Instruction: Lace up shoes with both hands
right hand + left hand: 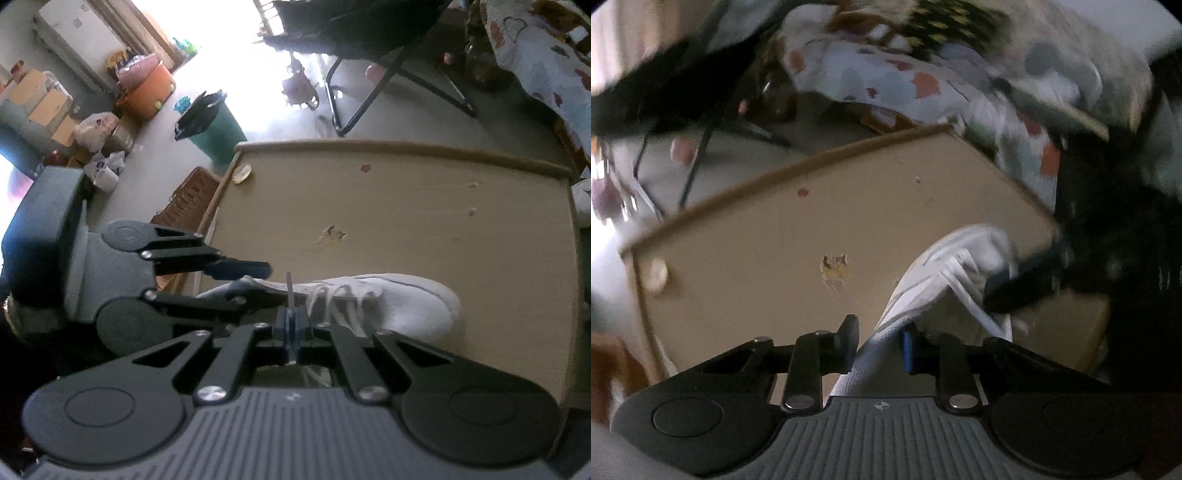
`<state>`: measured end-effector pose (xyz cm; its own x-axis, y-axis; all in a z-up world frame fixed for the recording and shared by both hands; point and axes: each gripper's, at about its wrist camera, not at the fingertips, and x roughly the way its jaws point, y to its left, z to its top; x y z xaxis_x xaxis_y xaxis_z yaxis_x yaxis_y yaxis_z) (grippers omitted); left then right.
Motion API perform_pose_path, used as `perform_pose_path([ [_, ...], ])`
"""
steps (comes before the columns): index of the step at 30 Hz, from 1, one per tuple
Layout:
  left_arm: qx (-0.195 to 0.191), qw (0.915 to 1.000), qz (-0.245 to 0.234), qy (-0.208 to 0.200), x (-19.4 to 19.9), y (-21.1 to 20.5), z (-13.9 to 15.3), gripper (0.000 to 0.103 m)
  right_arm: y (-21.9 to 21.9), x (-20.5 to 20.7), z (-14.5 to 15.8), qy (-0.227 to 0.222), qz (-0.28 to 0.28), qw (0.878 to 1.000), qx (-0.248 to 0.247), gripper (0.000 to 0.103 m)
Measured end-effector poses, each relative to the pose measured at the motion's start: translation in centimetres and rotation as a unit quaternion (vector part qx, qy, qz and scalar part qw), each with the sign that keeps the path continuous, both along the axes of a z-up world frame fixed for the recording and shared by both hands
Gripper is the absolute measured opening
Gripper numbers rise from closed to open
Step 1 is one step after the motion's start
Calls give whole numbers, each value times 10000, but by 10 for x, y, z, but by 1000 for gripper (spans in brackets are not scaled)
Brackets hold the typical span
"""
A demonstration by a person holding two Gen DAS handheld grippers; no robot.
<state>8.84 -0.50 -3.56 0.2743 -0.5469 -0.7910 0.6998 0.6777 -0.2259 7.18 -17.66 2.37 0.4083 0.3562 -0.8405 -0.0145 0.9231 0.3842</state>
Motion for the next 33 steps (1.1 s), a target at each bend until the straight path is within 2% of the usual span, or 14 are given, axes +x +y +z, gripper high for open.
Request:
perform_pose_path([
  [2, -392, 9979, 315, 418, 10, 11, -10, 24, 4, 3, -3, 102, 53, 9999, 15, 3],
  [4, -782, 9915, 608, 848, 16, 22, -22, 25, 9, 7, -7, 229, 111, 9997, -9, 3],
  [6, -1112, 9823, 878, 1225, 18, 31, -34, 25, 13, 10, -12, 366, 147, 9992, -13, 3],
  [8, -1439, 9694, 1152, 1619, 19, 38, -48, 26, 15, 13, -15, 486, 119, 9987, -28, 3],
  [12, -1758, 9548, 1372, 1964, 9, 44, -67, 29, 15, 19, -21, 679, -61, 9977, 11, 3],
  [16, -2090, 9367, 1615, 2301, 5, 46, -86, 31, 11, 20, -26, 775, -301, 9964, 147, 3],
  [18, -2204, 9313, 1678, 2365, 1, 47, -91, 32, 8, 20, -28, 812, -425, 9955, 220, 3],
  [28, -2281, 9317, 1628, 2312, 1, 50, -89, 33, -1, 20, -39, 925, -844, 9907, 538, 3],
  [33, -2290, 9333, 1590, 2264, 3, 50, -88, 34, -3, 16, -42, 890, -913, 9906, 490, 3],
])
